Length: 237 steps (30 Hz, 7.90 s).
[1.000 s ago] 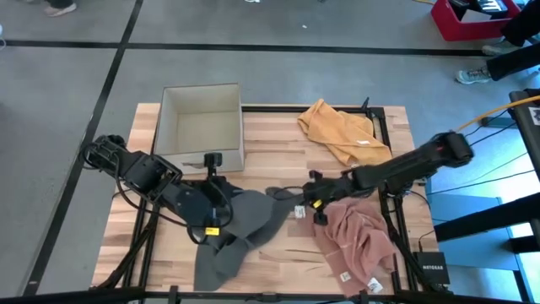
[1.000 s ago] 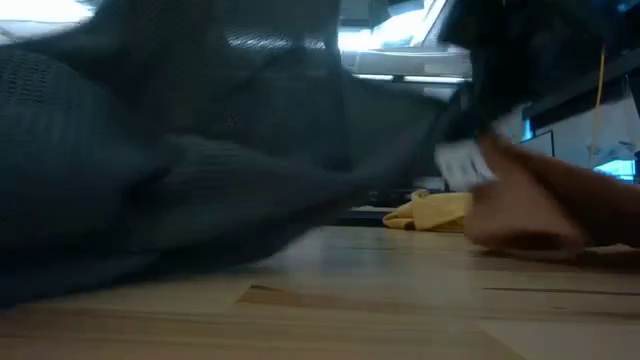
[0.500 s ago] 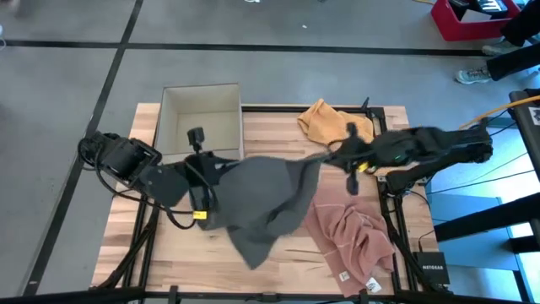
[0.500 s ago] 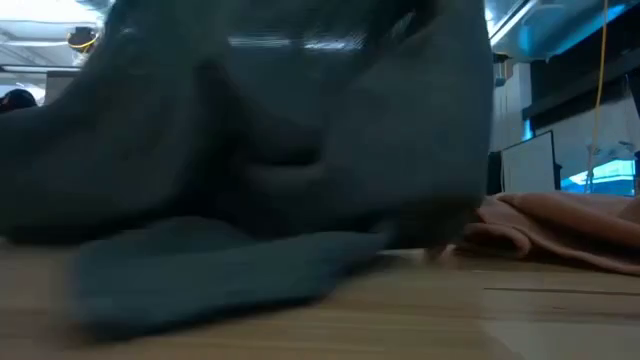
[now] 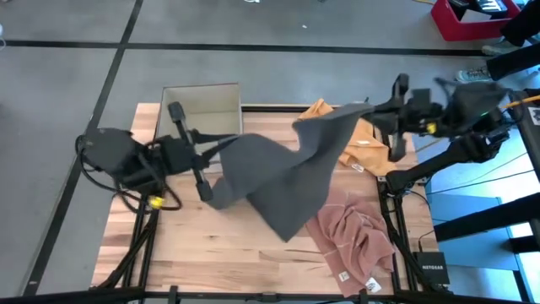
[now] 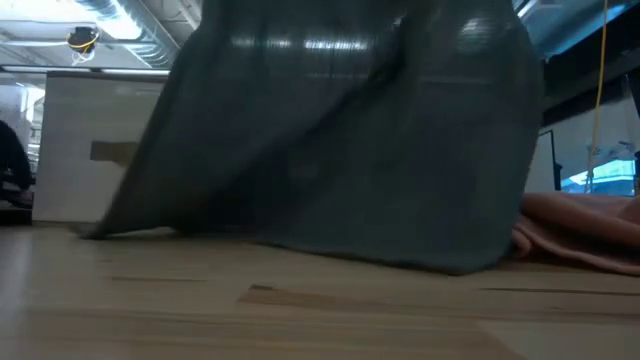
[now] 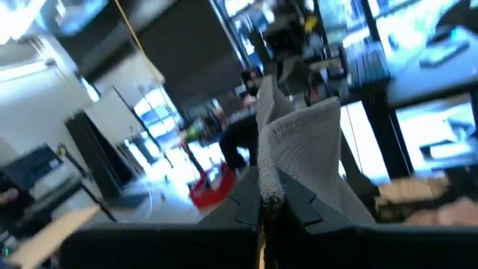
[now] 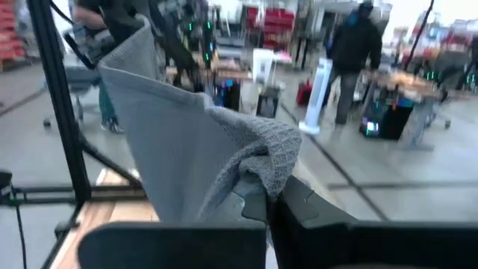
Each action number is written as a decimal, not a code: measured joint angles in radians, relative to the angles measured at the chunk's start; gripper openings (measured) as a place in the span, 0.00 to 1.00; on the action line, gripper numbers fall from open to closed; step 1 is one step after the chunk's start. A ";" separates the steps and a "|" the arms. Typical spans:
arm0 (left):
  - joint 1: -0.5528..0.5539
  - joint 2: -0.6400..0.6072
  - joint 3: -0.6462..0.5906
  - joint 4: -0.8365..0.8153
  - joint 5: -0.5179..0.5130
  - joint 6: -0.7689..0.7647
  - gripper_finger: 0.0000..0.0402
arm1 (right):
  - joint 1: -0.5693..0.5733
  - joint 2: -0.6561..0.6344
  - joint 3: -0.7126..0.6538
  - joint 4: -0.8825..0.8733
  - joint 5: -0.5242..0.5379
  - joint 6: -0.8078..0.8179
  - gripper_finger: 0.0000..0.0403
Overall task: Fold towel
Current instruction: Fold the grey towel
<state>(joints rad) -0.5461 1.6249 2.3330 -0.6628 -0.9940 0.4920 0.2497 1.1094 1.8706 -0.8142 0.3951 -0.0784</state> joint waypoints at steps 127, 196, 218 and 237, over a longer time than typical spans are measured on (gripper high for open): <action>-0.194 -0.020 -1.395 -0.260 0.817 -1.559 0.02 | 0.026 0.448 -1.132 0.164 -0.152 0.527 0.24; -0.279 -0.075 -1.255 -0.401 0.700 -1.639 0.02 | -0.444 0.318 -1.106 0.731 -0.516 0.176 0.66; -0.271 -0.074 -1.256 -0.400 0.690 -1.621 0.02 | -0.439 0.631 -1.124 1.113 -0.729 0.162 0.39; -0.292 -0.087 -0.938 -0.783 0.423 -1.641 0.02 | -0.151 0.074 -0.796 0.233 -0.207 0.024 0.02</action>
<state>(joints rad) -0.8379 1.5375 1.3953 -1.4457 -0.5714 -1.1487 0.0984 1.1835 1.0743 -0.5814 0.1876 -0.0545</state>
